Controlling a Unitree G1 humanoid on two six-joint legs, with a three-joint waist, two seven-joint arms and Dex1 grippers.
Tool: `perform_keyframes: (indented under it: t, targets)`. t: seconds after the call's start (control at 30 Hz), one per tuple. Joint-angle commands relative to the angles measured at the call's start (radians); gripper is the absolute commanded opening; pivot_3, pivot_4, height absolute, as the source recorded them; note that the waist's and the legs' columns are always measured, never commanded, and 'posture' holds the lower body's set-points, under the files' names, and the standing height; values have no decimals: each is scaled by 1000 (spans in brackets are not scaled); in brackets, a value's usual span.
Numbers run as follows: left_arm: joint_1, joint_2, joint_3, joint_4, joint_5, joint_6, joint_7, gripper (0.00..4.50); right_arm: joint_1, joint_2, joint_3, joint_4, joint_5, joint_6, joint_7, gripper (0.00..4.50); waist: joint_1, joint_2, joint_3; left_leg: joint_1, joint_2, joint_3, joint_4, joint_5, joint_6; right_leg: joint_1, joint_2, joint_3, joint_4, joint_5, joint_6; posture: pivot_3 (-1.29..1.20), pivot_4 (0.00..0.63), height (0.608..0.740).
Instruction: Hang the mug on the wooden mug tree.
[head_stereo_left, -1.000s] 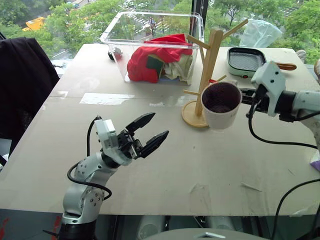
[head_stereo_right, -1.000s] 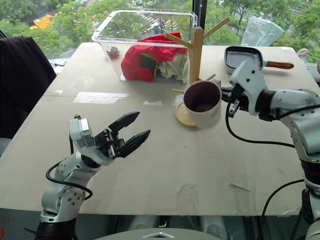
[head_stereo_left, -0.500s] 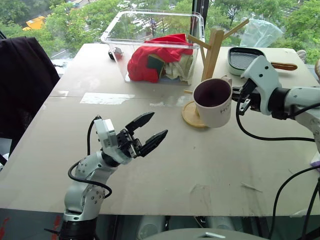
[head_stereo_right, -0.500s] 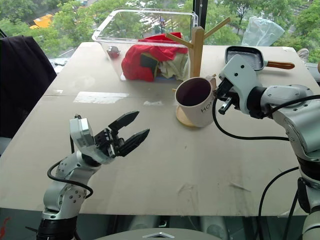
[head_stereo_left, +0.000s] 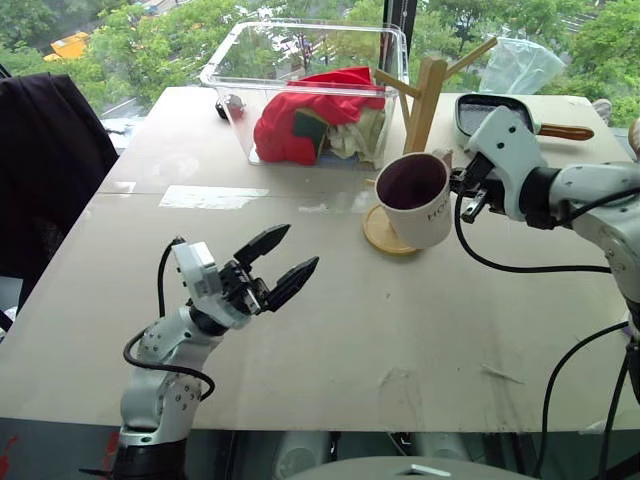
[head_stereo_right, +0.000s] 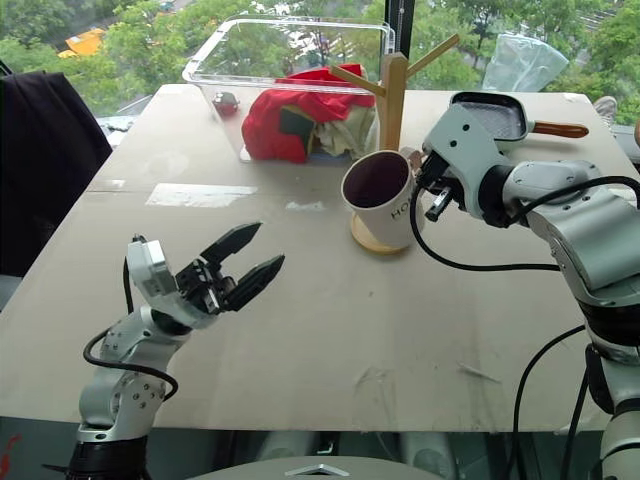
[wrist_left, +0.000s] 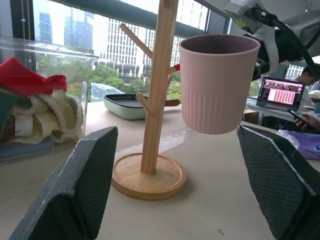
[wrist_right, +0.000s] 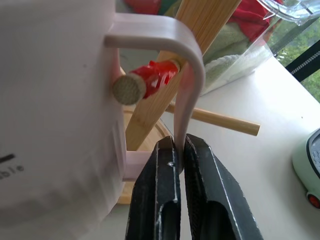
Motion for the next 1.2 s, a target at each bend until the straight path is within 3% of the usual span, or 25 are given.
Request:
perform_keyframes:
  t: [0.03, 0.23, 0.37, 0.53, 0.73, 0.93, 1.2]
  targets:
    - [-1, 11, 25, -12, -4, -22, -10, 3924, -31, 5, -15, -4, -18, -28, -7, 1691, 1, 0, 0, 0, 0, 0, 0, 0, 0, 0, 0, 0, 0, 0, 0, 0, 150, 740]
    - [3, 20, 33, -18, -11, -11, -16, 3924, -24, 5, -53, 0, -20, -26, -10, 4469, -1, 0, 0, 0, 0, 0, 0, 0, 0, 0, 0, 0, 0, 0, 0, 0, 150, 740]
    - [6, 28, 32, -24, -15, 3, -17, 3924, 61, -14, -153, -32, 27, -21, 17, 4469, 4, -1, 0, 0, 0, 0, 0, 0, 0, 0, 0, 0, 0, 0, 0, 0, 150, 740]
    - [31, 55, 6, -40, -18, 101, 32, 3924, 294, 26, -333, -89, 85, -144, 48, 4469, 4, -1, 0, -2, 0, -1, -1, -1, 1, 0, -1, -2, -2, 0, 0, 0, 150, 740]
    - [95, 98, -124, -17, 153, 153, 71, 3924, 691, 222, -499, -78, 158, -459, 127, 4469, 1, -2, 0, 0, 0, 0, -2, -1, 1, 1, 1, 0, -2, 0, 1, 0, 150, 740]
    - [119, 97, -170, 3, 257, 149, 125, 3924, 915, 349, -497, 76, 141, -724, 212, 4469, 0, -1, 1, 3, 1, 2, -1, -1, 1, 2, 1, 2, 0, 0, 1, 0, 150, 740]
    - [133, 100, -165, 24, 323, 111, 136, 3924, 1010, 348, -427, 199, 53, -936, 264, 4469, -15, -1, 1, 4, 2, 2, -1, -1, 1, 1, 1, 2, 1, 0, 1, 0, 150, 740]
